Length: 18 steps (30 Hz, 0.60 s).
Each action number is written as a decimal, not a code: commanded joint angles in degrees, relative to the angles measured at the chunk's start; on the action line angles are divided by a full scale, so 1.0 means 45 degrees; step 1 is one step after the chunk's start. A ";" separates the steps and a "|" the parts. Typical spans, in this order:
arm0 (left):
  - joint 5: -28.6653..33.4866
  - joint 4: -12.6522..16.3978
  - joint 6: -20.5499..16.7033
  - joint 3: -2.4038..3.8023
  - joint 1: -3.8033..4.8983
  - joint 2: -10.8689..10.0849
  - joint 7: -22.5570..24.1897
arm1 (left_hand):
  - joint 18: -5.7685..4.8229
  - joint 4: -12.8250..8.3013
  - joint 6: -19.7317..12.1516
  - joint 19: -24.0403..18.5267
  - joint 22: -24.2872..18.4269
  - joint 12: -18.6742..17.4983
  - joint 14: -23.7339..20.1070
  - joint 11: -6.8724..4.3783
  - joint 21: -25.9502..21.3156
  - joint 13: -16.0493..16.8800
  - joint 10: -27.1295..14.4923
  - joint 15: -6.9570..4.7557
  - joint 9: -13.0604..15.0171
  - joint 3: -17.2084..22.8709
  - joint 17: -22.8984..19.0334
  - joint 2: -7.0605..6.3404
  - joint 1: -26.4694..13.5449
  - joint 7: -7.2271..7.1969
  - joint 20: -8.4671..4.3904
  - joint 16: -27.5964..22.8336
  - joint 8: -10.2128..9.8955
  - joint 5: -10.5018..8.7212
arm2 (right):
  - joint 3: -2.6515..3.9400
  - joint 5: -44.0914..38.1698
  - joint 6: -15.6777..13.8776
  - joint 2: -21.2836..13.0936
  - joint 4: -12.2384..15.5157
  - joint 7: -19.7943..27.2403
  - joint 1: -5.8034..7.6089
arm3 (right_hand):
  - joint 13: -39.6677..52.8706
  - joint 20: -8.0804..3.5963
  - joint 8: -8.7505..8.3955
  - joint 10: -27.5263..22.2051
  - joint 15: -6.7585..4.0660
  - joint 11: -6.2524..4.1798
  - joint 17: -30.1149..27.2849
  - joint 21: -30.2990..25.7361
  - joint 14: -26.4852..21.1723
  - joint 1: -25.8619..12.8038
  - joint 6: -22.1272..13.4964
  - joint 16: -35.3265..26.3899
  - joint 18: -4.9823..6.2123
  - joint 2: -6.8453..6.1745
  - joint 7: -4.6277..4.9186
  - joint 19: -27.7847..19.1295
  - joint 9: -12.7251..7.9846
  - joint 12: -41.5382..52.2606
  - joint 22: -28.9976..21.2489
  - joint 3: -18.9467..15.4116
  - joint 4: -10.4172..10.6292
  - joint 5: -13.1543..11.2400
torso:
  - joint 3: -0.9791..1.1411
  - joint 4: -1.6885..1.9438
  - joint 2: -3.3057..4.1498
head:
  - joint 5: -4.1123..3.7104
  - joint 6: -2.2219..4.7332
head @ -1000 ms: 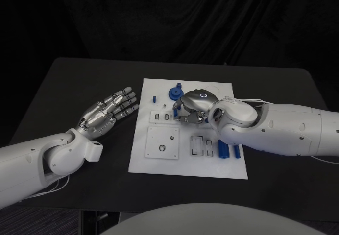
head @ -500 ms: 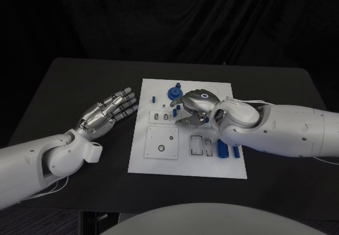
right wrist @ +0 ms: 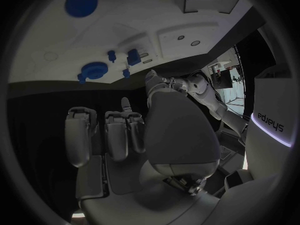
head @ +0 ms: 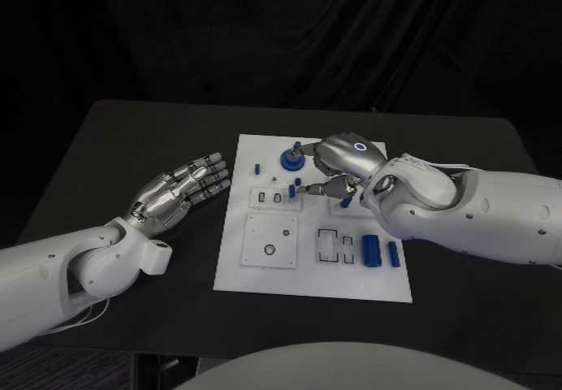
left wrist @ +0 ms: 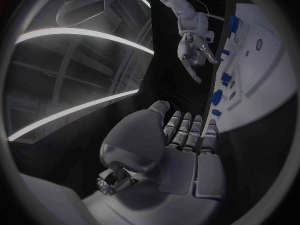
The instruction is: Assemble the parts on the task board
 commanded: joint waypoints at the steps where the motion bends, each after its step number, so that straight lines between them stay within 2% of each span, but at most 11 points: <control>1: 0.0469 0.0076 -0.0997 0.0022 0.0174 -0.0038 0.1397 | 0.0147 0.0089 0.0179 0.0349 0.0078 0.0279 0.0545 0.0004 0.0212 0.0028 0.0246 0.0022 0.0016 0.0192 0.0084 -0.0053 -0.0127 0.0063 -0.0008 0.0578 0.0075 0.0084 | -0.0016 0.0111 -0.0800 -0.0252 0.0148 0.0566 0.0229 | 0.3341 -0.0005 0.0121 0.1342 -0.0025 0.0044 0.3354 0.0100 0.1347 0.0098 0.0218 0.0029 -0.0073 0.0314 0.0018 0.0912 0.0013 0.0079 0.3051 0.0162 -0.0026 -0.0055 | 0.0037 -0.0084 -0.0129 | 0.0117 0.0153; 4: 0.0771 -0.0038 -0.1131 0.0022 0.0432 0.0011 0.1258 | 0.0091 0.0231 -0.0120 0.0450 0.0090 0.0141 0.0525 -0.0052 0.0268 -0.0005 0.0110 0.0097 -0.0037 0.0257 0.0060 -0.0133 -0.0204 -0.0009 0.0005 0.0681 -0.0043 0.0059 | -0.0055 0.0123 -0.0886 -0.0464 0.0114 0.0580 0.0452 | 0.3346 0.0009 0.0224 0.1348 -0.0027 0.0033 0.3354 0.0148 0.1347 0.0297 0.0449 0.0029 -0.0085 0.0521 -0.0005 0.0936 0.0007 0.0083 0.3067 0.0288 -0.0077 -0.0047 | 0.0075 -0.0148 -0.0290 | 0.0222 0.0216; 6: 0.0889 -0.0198 -0.1219 0.0021 0.0680 0.0139 0.1104 | 0.0006 0.0359 -0.0399 0.0412 0.0068 -0.0100 0.0473 -0.0186 0.0240 -0.0037 -0.0148 0.0183 -0.0072 0.0291 0.0041 -0.0195 -0.0251 -0.0236 0.0005 0.0743 -0.0149 -0.0022 | -0.0083 0.0129 -0.0992 -0.0625 0.0073 0.0568 0.0553 | 0.3346 0.0009 0.0246 0.1348 -0.0029 0.0031 0.3354 0.0163 0.1347 0.0358 0.0500 0.0029 -0.0089 0.0549 -0.0007 0.0943 0.0004 0.0083 0.3072 0.0308 -0.0087 -0.0049 | 0.0120 -0.0173 -0.0485 | 0.0304 0.0076; 8: 0.0946 -0.0336 -0.1292 0.0020 0.0873 0.0260 0.0974 | -0.0071 0.0492 -0.0699 0.0392 0.0050 -0.0239 0.0391 -0.0284 0.0223 -0.0046 -0.0384 0.0237 -0.0102 0.0316 0.0024 -0.0258 -0.0279 -0.0474 -0.0017 0.0784 -0.0255 -0.0136 | -0.0101 0.0148 -0.1069 -0.0752 0.0037 0.0558 0.0604 | 0.3346 0.0006 0.0308 0.1348 -0.0036 0.0027 0.3354 0.0202 0.1347 0.0474 0.0646 0.0029 -0.0099 0.0638 -0.0005 0.0963 0.0000 0.0083 0.3086 0.0344 -0.0090 -0.0059 | 0.0159 -0.0201 -0.0599 | 0.0362 0.0025; 10: 0.0985 -0.0476 -0.1374 0.0019 0.1075 0.0378 0.0810 | -0.0120 0.0681 -0.0668 0.0491 0.0057 0.0662 0.0598 -0.0166 0.0274 0.0108 0.0048 0.0260 -0.0079 0.0316 0.0068 -0.0361 -0.0278 -0.0534 -0.0037 0.1103 -0.0250 -0.0205 | -0.0115 0.0215 -0.1103 -0.0848 -0.0037 0.0546 0.0640 | 0.3346 0.0003 0.0349 0.1348 -0.0041 0.0024 0.3354 0.0217 0.1347 0.0515 0.0740 0.0029 -0.0103 0.0689 -0.0004 0.0971 0.0001 0.0083 0.3091 0.0352 -0.0089 -0.0059 | 0.0233 -0.0278 -0.0791 | 0.0479 -0.0099; 12: 0.0965 -0.0603 -0.1476 0.0019 0.1254 0.0477 0.0576 | -0.0144 0.0800 -0.0578 0.0654 0.0084 0.1066 0.0876 -0.0115 0.0365 0.0171 0.0221 0.0315 -0.0060 0.0336 0.0118 -0.0420 -0.0220 -0.0507 -0.0003 0.1447 -0.0218 -0.0222 | -0.0124 0.0311 -0.1029 -0.0903 -0.0149 0.0498 0.0663 | 0.3346 0.0000 0.0381 0.1348 -0.0045 0.0020 0.3354 0.0245 0.1347 0.0552 0.0813 0.0029 -0.0110 0.0736 -0.0008 0.0986 0.0001 0.0083 0.3101 0.0362 -0.0094 -0.0054 | 0.0310 -0.0342 -0.0966 | 0.0577 -0.0229; 14: 0.0810 -0.0774 -0.1485 0.0018 0.1442 0.0600 0.0042 | -0.0146 0.1026 -0.0159 0.1160 0.0180 0.1720 0.1651 0.0063 0.0653 0.0278 0.0513 0.0431 0.0005 0.0356 0.0251 -0.0533 -0.0124 -0.0420 0.0107 0.2318 -0.0079 -0.0329 | -0.0130 0.0380 -0.0889 -0.0932 -0.0286 0.0430 0.0675 | 0.3346 -0.0003 0.0411 0.1348 -0.0047 0.0020 0.3354 0.0248 0.1347 0.0607 0.0886 0.0029 -0.0111 0.0803 -0.0003 0.0988 0.0001 0.0083 0.3102 0.0384 -0.0107 -0.0045 | 0.0419 -0.0466 -0.1242 | 0.0768 -0.0229; 15: 0.0666 -0.0900 -0.1366 0.0018 0.1558 0.0686 -0.0416 | -0.0142 0.1248 0.0038 0.1270 0.0191 0.1814 0.1722 0.0091 0.0708 0.0281 0.0473 0.0458 0.0034 0.0290 0.0246 -0.0583 -0.0157 -0.0406 0.0131 0.2467 0.0000 -0.0751 | -0.0132 0.0406 -0.0801 -0.0950 -0.0359 0.0389 0.0679 | 0.3346 -0.0003 0.0422 0.1348 -0.0046 0.0023 0.3354 0.0248 0.1347 0.0628 0.0913 0.0029 -0.0111 0.0830 0.0004 0.0988 0.0000 0.0083 0.3102 0.0393 -0.0112 -0.0039 | 0.0441 -0.0500 -0.1293 | 0.0812 -0.0229; 16: 0.0523 -0.1021 -0.1225 0.0018 0.1653 0.0770 -0.0837 | -0.0193 0.1887 0.0178 0.1124 0.0136 0.1865 0.1287 0.0214 0.0603 0.0262 0.0290 0.0534 0.0057 -0.0042 0.0157 -0.0637 -0.0489 -0.0305 0.0198 0.2214 0.0081 -0.1821 | -0.0133 0.0428 -0.0749 -0.0970 -0.0413 0.0361 0.0680 | 0.3346 -0.0002 0.0453 0.1348 -0.0044 0.0029 0.3354 0.0239 0.1347 0.0680 0.0985 0.0029 -0.0108 0.0881 0.0014 0.0984 0.0004 0.0083 0.3098 0.0413 -0.0128 -0.0032 | 0.0469 -0.0548 -0.1361 | 0.0866 -0.0229; 17: 0.0330 -0.1164 -0.1070 0.0018 0.1751 0.0871 -0.1300 | -0.0185 0.2036 0.0449 0.1109 0.0124 0.1953 0.1143 0.0291 0.0590 0.0273 0.0308 0.0545 0.0102 -0.0198 0.0135 -0.0617 -0.0621 -0.0225 0.0206 0.2156 0.0203 -0.2227 | -0.0135 0.0457 -0.0715 -0.0993 -0.0464 0.0341 0.0681 | 0.3346 0.0000 0.0493 0.1348 -0.0040 0.0034 0.3354 0.0230 0.1347 0.0735 0.1078 0.0029 -0.0106 0.0926 0.0019 0.0980 0.0009 0.0083 0.3095 0.0426 -0.0140 -0.0026 | 0.0477 -0.0570 -0.1392 | 0.0884 -0.0229; 18: 0.0078 -0.1322 -0.0924 0.0018 0.1854 0.0982 -0.1778 | -0.0153 0.2060 0.0705 0.1199 0.0133 0.2119 0.1203 0.0378 0.0640 0.0289 0.0389 0.0541 0.0142 -0.0377 0.0150 -0.0556 -0.0678 -0.0175 0.0226 0.2316 0.0350 -0.2518 | -0.0136 0.0504 -0.0687 -0.1015 -0.0510 0.0325 0.0680 | 0.3346 0.0002 0.0517 0.1348 -0.0037 0.0038 0.3354 0.0221 0.1347 0.0765 0.1134 0.0029 -0.0104 0.0954 0.0027 0.0975 0.0012 0.0083 0.3092 0.0436 -0.0147 -0.0012 | 0.0510 -0.0650 -0.1492 | 0.0930 -0.0229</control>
